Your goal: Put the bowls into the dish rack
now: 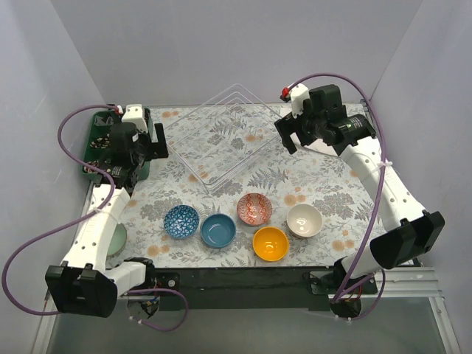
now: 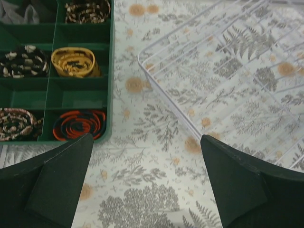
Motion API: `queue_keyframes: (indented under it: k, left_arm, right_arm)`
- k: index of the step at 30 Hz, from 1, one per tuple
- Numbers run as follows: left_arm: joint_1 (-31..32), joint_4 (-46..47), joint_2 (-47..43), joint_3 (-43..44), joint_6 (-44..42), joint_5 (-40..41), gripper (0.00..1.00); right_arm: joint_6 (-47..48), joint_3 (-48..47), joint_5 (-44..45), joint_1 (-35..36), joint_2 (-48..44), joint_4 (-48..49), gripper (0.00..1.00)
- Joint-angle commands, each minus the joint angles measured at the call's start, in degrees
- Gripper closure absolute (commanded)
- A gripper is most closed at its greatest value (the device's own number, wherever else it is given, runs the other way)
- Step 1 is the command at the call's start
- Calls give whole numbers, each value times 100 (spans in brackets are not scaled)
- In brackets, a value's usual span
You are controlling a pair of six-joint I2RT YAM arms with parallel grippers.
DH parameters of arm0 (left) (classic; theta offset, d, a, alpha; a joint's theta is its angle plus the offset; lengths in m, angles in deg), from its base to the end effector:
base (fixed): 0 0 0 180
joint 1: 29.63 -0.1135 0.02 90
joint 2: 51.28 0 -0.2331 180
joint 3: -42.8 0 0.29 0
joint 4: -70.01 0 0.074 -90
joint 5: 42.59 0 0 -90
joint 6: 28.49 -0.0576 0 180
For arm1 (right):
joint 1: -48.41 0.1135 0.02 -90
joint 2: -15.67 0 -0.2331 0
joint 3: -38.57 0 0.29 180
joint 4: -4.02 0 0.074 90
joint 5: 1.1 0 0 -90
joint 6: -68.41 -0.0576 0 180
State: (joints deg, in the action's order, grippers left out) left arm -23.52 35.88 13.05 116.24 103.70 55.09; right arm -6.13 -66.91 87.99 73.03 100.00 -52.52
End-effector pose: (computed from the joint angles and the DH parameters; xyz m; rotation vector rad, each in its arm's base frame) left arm 0.3231 -0.0268 0.3141 -0.7093 1.8983 -0.4035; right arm 0.3403 0.1569 0.3739 -0.7590 2.0547 0.1076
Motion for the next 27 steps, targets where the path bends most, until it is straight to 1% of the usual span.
queue_keyframes:
  k: [1,5,6,8,9,11,13,16,18,19,22,23,27]
  left_arm:
    - [-22,-601,-500,-59,-88,66,2]
    - [-171,-891,-869,-295,-238,76,2]
    - [-250,-1066,-957,-426,-273,49,2]
    - [-286,-1312,-1177,-550,-317,180,2]
    - [-312,-1375,-1247,-699,-369,268,2]
    - [-365,-1471,-1431,-858,-466,532,2]
    - [-461,-1524,-1555,-1112,-502,777,2]
    - [-549,-1560,-1679,-1280,-458,997,2]
    - [-602,-1577,-1661,-1272,-414,1226,2]
    - [-811,-1595,-1644,-1228,-423,1262,2]
    - [-910,-1604,-1740,-1166,-519,1262,2]
    - [-910,-1630,-1740,-1166,-719,1227,2]
    - [-910,-2253,-1539,-1113,-740,1087,2]
  right_arm:
    - [26,-103,-92,16,-84,-49,1]
    - [326,-866,-830,43,495,-180,1]
    - [300,-1294,-919,78,809,-242,1]
    - [308,-1727,-1113,148,1275,-295,1]
    - [413,-2051,-1166,313,1409,-295,1]
    - [510,-2387,-948,569,1786,-286,2]
    - [606,-2807,-798,973,2033,-251,2]
    - [537,-3143,-202,1544,2464,-84,3]
    - [484,-3241,-51,1851,2719,47,3]
    - [379,-3345,237,1949,2789,100,3]
    - [238,-3487,416,2161,3027,276,3]
    - [142,-3583,451,2196,3149,311,3]
    - [-113,-3882,135,2266,3510,364,4]
